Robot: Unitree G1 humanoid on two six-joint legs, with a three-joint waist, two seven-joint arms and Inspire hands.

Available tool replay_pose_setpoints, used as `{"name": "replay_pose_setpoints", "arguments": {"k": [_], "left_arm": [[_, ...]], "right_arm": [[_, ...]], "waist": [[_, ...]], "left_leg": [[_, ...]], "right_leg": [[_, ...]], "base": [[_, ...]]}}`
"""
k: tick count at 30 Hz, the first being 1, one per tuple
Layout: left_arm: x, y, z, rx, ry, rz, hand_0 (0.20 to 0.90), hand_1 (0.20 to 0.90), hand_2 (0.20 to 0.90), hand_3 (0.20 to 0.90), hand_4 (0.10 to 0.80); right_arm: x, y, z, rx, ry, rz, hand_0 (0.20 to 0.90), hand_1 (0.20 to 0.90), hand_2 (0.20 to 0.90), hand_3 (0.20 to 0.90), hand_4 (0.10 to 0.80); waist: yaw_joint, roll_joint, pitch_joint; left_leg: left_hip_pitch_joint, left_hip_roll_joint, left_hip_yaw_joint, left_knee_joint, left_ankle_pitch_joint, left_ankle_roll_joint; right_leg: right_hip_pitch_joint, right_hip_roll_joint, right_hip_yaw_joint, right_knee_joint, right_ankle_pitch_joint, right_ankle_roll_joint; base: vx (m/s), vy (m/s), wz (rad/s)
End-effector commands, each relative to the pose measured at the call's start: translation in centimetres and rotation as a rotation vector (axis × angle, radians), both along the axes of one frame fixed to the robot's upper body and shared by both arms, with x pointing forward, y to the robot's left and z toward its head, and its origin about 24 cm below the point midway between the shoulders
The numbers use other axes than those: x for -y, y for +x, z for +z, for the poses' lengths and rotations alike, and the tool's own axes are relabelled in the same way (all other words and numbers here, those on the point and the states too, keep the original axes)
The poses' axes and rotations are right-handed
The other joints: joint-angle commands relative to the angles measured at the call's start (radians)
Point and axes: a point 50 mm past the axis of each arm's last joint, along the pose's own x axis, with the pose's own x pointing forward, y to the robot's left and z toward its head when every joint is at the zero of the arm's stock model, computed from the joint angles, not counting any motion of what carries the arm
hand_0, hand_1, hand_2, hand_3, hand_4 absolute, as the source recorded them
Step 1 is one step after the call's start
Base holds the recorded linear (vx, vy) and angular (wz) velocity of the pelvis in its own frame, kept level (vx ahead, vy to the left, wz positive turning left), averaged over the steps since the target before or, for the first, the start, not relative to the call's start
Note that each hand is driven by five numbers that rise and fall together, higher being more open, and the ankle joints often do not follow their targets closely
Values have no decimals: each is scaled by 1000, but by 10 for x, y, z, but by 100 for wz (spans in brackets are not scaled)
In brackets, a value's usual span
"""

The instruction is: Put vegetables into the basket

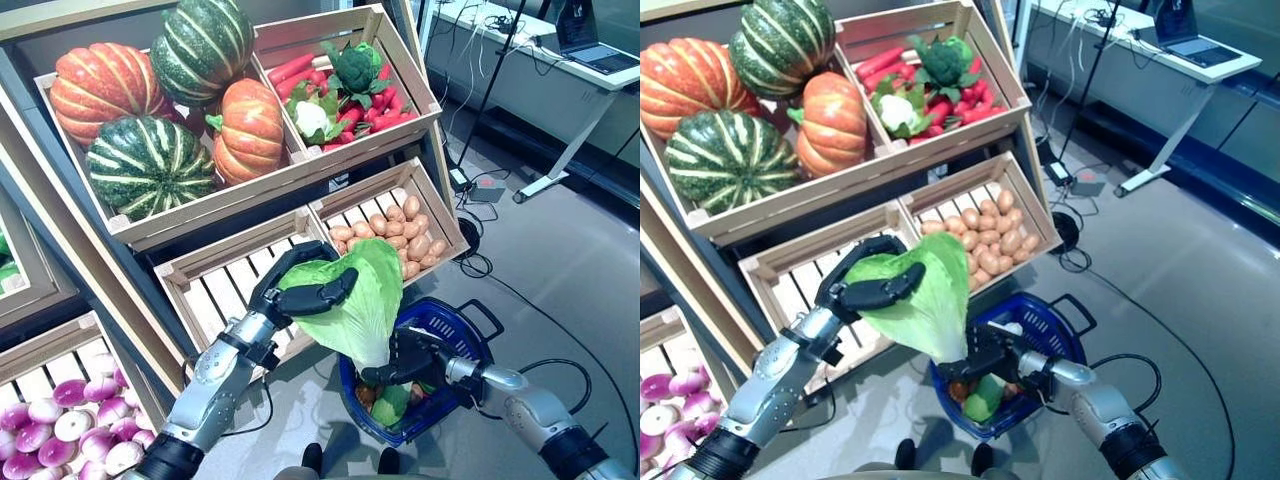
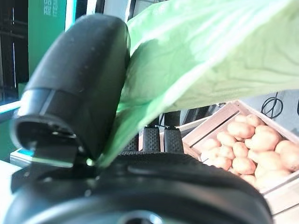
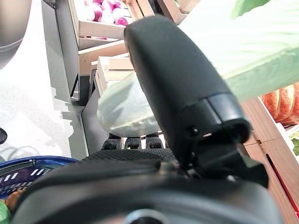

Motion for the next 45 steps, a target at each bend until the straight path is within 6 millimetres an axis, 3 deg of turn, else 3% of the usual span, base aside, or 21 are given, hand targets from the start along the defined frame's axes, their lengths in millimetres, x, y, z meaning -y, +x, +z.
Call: {"name": "replay_pose_setpoints", "arguments": {"k": [1, 12, 14, 15, 21, 34, 39, 41, 45], "left_arm": [[29, 9, 48, 210, -138, -174, 300, 300, 300, 300, 400], [33, 6, 46, 215, -83, -276, 300, 300, 300, 300, 400], [31, 6, 45, 206, -82, -257, 458, 458, 458, 458, 505], [30, 6, 45, 204, -82, -246, 900, 900, 900, 900, 800], [16, 5, 45, 191, -94, -207, 900, 900, 900, 900, 800], [-15, -2, 47, 205, -116, -88, 900, 900, 900, 900, 800], [-21, 0, 54, 239, -117, -62, 900, 900, 900, 900, 800], [-23, 4, 62, 288, -123, -43, 900, 900, 900, 900, 800], [-22, 11, 76, 357, -139, -22, 900, 900, 900, 900, 800]], "right_arm": [[-39, 21, 39, 173, 199, 168, 300, 300, 300, 300, 400], [-35, 25, 43, 195, 222, 107, 300, 300, 300, 300, 400], [-32, 25, 44, 202, 221, 80, 300, 300, 300, 300, 400], [-30, 25, 43, 204, 220, 59, 300, 300, 300, 300, 400], [-9, 26, 46, 238, 228, -76, 300, 300, 300, 300, 400], [54, 26, 78, 467, 397, -529, 300, 300, 300, 300, 400], [79, 23, 85, 570, 570, -759, 300, 300, 300, 300, 400], [95, 24, 86, 620, 702, -956, 300, 300, 300, 300, 400], [110, 31, 87, 645, 782, -1090, 300, 300, 300, 300, 400]], "waist": [[4, -51, -94], [-3, -45, -99], [-4, -43, -98], [-4, -42, -97], [-7, -41, -93], [-29, -38, -49], [-38, -36, 1], [-39, -24, 58], [-38, -5, 134]], "left_leg": [[4, -4, 42, 1, -37, -7], [5, -1, 48, 1, -37, -6], [4, -2, 45, 1, -37, -7], [4, -3, 44, 1, -37, -6], [1, 0, 48, 1, -36, -6], [-24, 0, 53, 1, -37, 1], [-55, -1, 48, 1, -33, 4], [-98, -3, 43, 1, -23, 4], [-158, -6, 33, 10, -1, -1]], "right_leg": [[31, -63, 5, 1, 8, 57], [28, -61, 12, 1, 10, 60], [27, -61, 16, 1, 11, 61], [27, -60, 17, 1, 12, 61], [23, -59, 17, 1, 15, 62], [7, -42, 23, 1, 11, 52], [-34, -34, 24, 39, -7, 44], [-86, -30, 23, 77, -22, 35], [-154, -23, 26, 127, -34, 25]], "base": [[0, 0, 0], [0, 0, 0], [0, 0, 0], [0, 0, 0], [-2, -5, 0], [-1, -33, -1], [-59, -47, 1], [-228, -58, 3], [-176, -20, 2]]}}
